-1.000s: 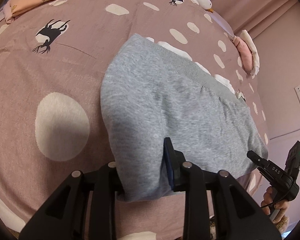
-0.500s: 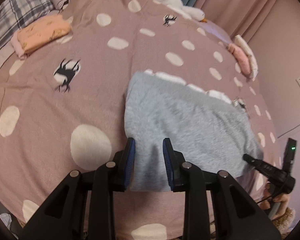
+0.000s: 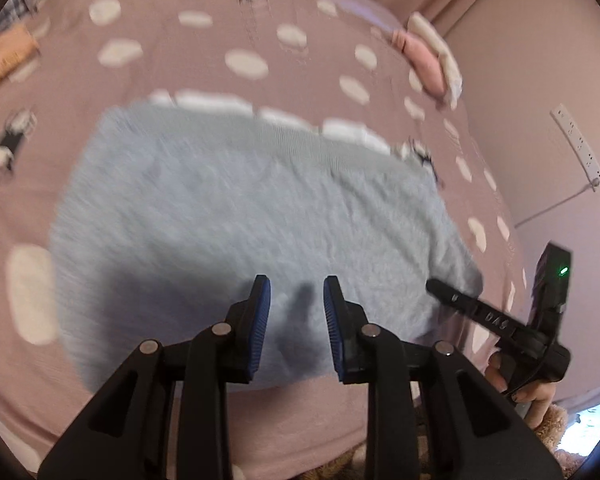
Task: Fold small clothes
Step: 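Press and smooth the folded sweatshirt edges with both grippers, then grasp the sweatshirt side with the right gripper and fold it over the bundle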
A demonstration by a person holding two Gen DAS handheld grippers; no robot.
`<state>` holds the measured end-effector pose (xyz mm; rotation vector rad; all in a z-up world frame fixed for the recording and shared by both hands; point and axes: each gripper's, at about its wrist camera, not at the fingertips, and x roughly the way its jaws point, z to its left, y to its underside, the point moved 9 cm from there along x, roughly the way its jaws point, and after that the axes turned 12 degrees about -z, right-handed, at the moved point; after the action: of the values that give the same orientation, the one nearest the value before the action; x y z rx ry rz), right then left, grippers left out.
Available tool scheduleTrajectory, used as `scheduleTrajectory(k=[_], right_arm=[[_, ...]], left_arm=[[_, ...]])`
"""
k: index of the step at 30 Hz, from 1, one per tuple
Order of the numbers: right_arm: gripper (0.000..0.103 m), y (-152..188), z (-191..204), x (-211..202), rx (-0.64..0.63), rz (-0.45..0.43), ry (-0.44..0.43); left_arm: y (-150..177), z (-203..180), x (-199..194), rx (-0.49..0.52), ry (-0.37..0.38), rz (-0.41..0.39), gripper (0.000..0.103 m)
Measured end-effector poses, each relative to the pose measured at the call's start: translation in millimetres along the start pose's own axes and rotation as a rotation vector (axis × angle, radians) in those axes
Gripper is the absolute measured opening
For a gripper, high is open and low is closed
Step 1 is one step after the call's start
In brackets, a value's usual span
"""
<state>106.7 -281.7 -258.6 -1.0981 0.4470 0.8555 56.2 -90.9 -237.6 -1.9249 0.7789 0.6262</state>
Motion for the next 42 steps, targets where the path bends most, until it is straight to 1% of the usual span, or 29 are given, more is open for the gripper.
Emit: scheduleTrajectory(k=[4, 9, 12, 18, 19, 24, 27, 33, 35, 37, 42], right_arm=[[0.020, -0.1, -0.7, 0.6, 0.001, 0.002, -0.008], [0.020, 1.1, -4.2, 1.1, 0.023, 0.000, -0.028], [0.020, 0.9, -4.8, 0.3, 0.027, -0.001, -0.034], [0.020, -4.6, 2.6, -4.5, 0.024, -0.017, -0.041], [0.020, -7.1, 6.3, -6.4, 0.007, -0.023, -0.040], [0.020, -22.0, 26.7, -20.2, -0.064, -0.079, -0.049], [0.020, -35.2, 44.7, -31.7, -0.107, -0.130, -0.069], [0.020, -50.9, 98.1, -45.3, -0.254, -0.210, -0.125], [0.020, -52.2, 114.1, -46.8, -0.293, -0.222, -0.148], [0.020, -50.2, 130.0, -46.9, -0.327, -0.224, -0.173], [0.020, -33.0, 162.7, -38.7, -0.411, -0.197, -0.229]], left_arm=[[17.9, 1.4, 20.2, 0.039, -0.062, 0.046, 0.026], [24.7, 6.1, 33.5, 0.034, -0.075, 0.072, 0.026], [24.6, 8.3, 36.4, 0.012, -0.069, 0.077, 0.027], [25.0, 9.9, 33.9, -0.015, -0.053, 0.072, 0.027], [25.4, 10.8, 30.8, -0.023, -0.049, 0.073, 0.026], [23.3, 14.3, 12.1, -0.071, -0.021, 0.072, 0.026], [18.7, 18.6, -5.4, -0.055, -0.045, 0.043, 0.026], [-3.8, 39.7, -45.1, -0.027, -0.119, -0.091, 0.026], [-8.3, 50.6, -55.6, -0.028, -0.152, -0.120, 0.026], [-9.8, 60.6, -63.8, -0.040, -0.167, -0.141, 0.027], [-12.9, 78.5, -69.4, -0.076, -0.195, -0.156, 0.028]])
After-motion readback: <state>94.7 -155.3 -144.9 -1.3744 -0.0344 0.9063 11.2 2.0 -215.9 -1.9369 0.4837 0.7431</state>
